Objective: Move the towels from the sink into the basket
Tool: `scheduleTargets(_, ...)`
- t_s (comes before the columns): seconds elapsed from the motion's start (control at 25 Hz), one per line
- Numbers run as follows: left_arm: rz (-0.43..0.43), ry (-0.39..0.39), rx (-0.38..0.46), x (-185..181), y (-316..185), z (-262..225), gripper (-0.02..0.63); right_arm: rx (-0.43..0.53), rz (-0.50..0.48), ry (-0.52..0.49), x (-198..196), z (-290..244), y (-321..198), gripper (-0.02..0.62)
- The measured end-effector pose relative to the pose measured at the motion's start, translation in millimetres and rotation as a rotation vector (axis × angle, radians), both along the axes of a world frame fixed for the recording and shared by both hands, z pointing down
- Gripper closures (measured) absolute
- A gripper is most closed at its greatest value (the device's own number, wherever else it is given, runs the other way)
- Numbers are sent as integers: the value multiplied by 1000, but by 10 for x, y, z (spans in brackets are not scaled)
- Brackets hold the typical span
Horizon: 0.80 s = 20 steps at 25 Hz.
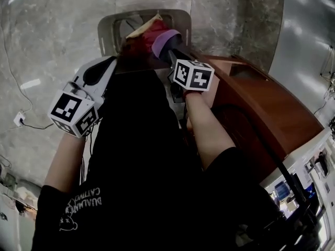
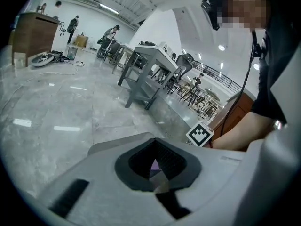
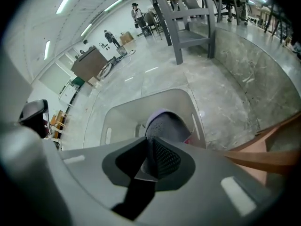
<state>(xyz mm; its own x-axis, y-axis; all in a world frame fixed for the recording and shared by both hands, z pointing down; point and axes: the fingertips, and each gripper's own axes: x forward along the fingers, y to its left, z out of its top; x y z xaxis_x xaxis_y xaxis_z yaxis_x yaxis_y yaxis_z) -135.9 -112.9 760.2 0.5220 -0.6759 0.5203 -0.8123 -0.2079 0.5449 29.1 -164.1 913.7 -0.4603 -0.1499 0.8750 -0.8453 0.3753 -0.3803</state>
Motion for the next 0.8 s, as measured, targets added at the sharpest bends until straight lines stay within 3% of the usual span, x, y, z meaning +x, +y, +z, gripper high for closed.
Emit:
scheduleTargets(0.24, 29, 34, -6, 222, 10, -332, 603, -74, 27, 13, 113, -150, 87, 525)
scheduleTargets(0.4, 60, 31, 6, 340, -36, -792, 603, -62, 65, -7, 112, -622, 68, 565)
scheduleTargets(0.44, 68, 34, 14, 372, -58, -942, 603, -37, 78, -28, 94, -823, 39, 594)
scheduleTargets(0.56, 97, 61, 64, 497, -204, -1522, 603, 109, 105, -158, -48, -1686, -154, 594)
scheduleTargets(0.8, 179, 125, 292, 831, -680, -3151, 603, 464, 84, -421, -203, -4027, -514, 594)
